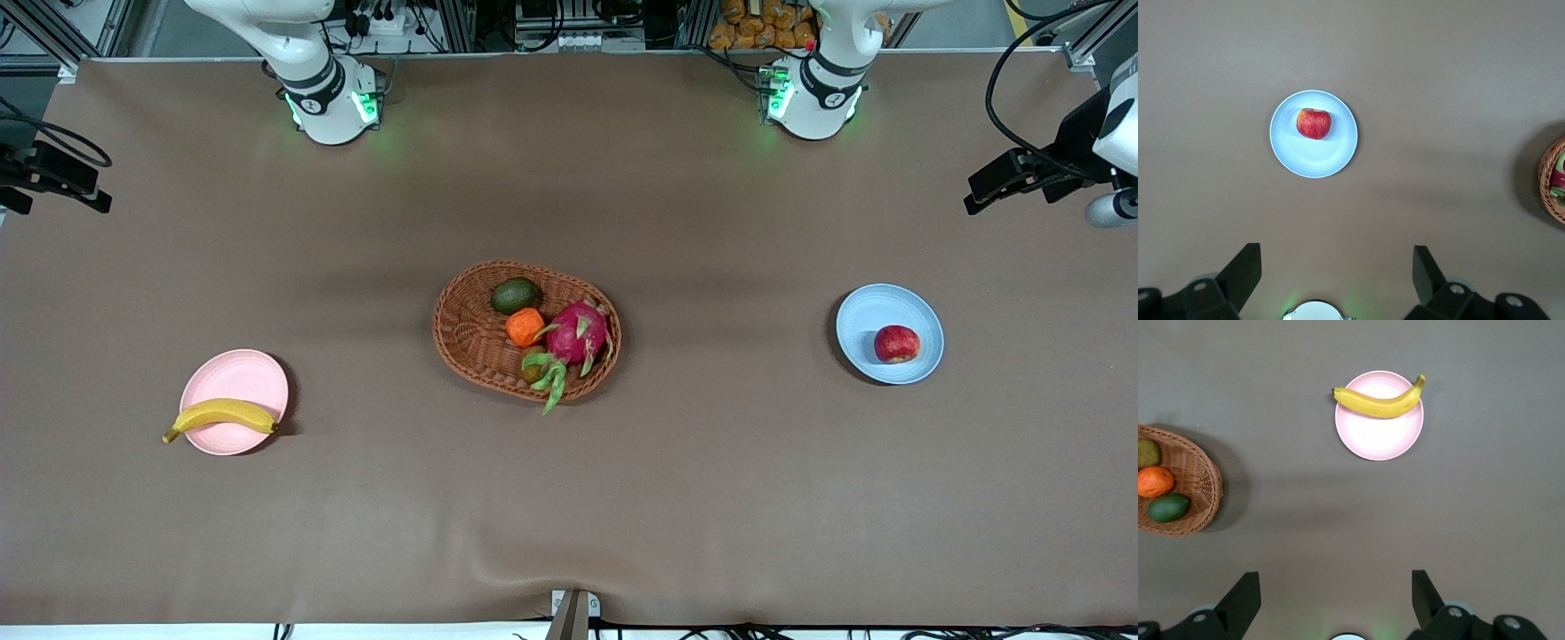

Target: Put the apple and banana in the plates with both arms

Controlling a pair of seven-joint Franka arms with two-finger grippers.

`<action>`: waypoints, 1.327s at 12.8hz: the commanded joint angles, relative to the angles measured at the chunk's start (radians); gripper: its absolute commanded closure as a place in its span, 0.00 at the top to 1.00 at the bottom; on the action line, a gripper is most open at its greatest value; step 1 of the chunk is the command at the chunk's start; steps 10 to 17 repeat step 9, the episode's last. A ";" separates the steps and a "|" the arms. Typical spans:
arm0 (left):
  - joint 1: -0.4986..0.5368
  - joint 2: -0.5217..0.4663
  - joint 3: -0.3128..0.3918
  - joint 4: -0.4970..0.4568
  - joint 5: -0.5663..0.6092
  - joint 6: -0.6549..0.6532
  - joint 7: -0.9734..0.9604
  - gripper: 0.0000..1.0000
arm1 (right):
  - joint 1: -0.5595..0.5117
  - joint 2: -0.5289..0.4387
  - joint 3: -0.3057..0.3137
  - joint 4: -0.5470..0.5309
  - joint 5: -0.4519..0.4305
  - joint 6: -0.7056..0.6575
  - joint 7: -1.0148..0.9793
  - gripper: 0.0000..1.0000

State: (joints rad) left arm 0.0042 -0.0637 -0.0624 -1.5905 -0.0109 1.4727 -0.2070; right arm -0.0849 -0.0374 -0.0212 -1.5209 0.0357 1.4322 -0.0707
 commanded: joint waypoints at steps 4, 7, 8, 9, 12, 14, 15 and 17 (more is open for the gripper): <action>0.034 -0.008 0.003 0.032 -0.023 -0.009 0.034 1.00 | 0.057 0.010 -0.051 0.039 -0.010 -0.001 0.031 1.00; 0.031 -0.004 0.003 0.044 -0.023 -0.011 0.029 1.00 | 0.067 0.010 -0.059 0.045 -0.008 0.005 0.028 1.00; 0.031 -0.004 0.003 0.044 -0.021 -0.011 0.028 1.00 | 0.065 0.010 -0.059 0.044 -0.007 0.013 0.028 1.00; 0.031 -0.004 0.003 0.044 -0.021 -0.011 0.028 1.00 | 0.063 0.010 -0.059 0.044 -0.007 0.013 0.028 1.00; 0.031 -0.004 0.003 0.044 -0.021 -0.011 0.028 1.00 | 0.063 0.010 -0.059 0.044 -0.007 0.013 0.028 1.00; 0.031 -0.004 0.003 0.044 -0.021 -0.011 0.028 1.00 | 0.063 0.010 -0.059 0.044 -0.007 0.013 0.028 1.00; 0.031 -0.004 0.003 0.044 -0.021 -0.011 0.028 1.00 | 0.063 0.010 -0.059 0.044 -0.007 0.013 0.028 1.00; 0.031 -0.004 0.003 0.044 -0.021 -0.011 0.028 1.00 | 0.063 0.010 -0.059 0.044 -0.007 0.013 0.028 1.00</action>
